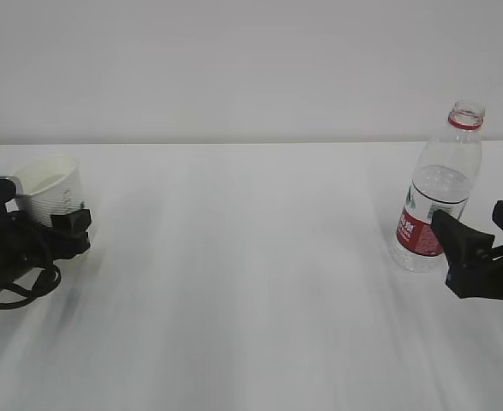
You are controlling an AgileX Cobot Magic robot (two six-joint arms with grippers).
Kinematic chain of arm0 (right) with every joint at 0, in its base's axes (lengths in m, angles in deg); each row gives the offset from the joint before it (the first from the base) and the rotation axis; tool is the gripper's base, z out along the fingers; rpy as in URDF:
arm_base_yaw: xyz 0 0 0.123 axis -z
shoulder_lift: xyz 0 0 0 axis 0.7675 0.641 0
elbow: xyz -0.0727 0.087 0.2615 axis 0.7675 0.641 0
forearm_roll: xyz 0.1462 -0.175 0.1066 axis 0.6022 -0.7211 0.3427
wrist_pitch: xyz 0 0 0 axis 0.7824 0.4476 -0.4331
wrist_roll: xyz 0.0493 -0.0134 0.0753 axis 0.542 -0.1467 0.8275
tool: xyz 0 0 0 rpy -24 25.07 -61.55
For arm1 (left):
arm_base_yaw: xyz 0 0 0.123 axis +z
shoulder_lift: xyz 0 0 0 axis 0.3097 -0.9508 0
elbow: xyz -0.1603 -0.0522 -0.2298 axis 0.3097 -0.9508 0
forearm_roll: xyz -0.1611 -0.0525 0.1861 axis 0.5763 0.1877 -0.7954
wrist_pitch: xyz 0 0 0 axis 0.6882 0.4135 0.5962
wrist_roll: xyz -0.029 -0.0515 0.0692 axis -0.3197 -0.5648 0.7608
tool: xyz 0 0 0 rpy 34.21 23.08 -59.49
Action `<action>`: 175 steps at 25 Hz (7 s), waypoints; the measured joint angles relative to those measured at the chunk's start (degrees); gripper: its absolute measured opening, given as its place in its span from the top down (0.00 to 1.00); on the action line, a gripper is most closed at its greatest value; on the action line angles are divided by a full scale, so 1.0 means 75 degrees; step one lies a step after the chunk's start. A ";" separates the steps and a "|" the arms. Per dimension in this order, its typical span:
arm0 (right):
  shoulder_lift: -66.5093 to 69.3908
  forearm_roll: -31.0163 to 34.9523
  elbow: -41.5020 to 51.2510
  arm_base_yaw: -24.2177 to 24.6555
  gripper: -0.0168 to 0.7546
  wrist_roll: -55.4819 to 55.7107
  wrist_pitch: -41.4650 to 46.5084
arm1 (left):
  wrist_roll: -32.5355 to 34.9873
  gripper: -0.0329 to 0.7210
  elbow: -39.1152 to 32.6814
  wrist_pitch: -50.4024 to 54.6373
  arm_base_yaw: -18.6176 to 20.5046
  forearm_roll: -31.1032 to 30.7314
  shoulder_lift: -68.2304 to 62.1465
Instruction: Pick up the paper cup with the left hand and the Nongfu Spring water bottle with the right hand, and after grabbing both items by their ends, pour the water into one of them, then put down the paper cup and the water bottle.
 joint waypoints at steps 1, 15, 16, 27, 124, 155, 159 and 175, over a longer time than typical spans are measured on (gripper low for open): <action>0.0000 0.0000 0.0000 0.0000 0.21 0.0000 0.0000 | 0.0000 0.38 0.0000 0.0000 0.0000 0.0017 -0.0013; 0.0465 0.0000 0.0000 0.0000 0.22 0.0000 0.0000 | 0.0014 0.38 0.0316 -0.0179 0.0000 0.0086 -0.0368; 0.0465 0.0000 0.0000 0.0000 0.21 0.0000 0.0000 | 0.0014 0.38 0.0333 -0.0209 0.0000 0.0118 -0.0400; 0.0465 -0.0138 0.0000 0.0000 0.21 0.0000 0.0000 | 0.0017 0.35 0.0394 -0.0264 0.0000 0.0268 -0.0464; -0.0556 -0.0110 0.0000 -0.0004 0.22 0.0000 0.0000 | -0.0229 0.24 -0.2058 -0.0333 -0.0775 -0.0519 0.1859; -0.1708 0.0006 -0.1781 -0.0004 0.22 -0.0157 0.1542 | -0.0263 0.26 -0.2129 -0.0316 -0.0775 0.0128 0.4685; -0.2140 0.0088 -0.1812 -0.0004 0.22 -0.0186 0.1988 | -0.0263 0.26 -0.2129 0.0049 -0.0775 0.0131 0.5114; -0.4545 0.1095 -0.1854 -0.0004 0.22 -0.1001 0.3820 | -0.0263 0.26 -0.2141 0.1280 -0.0775 0.0268 0.7007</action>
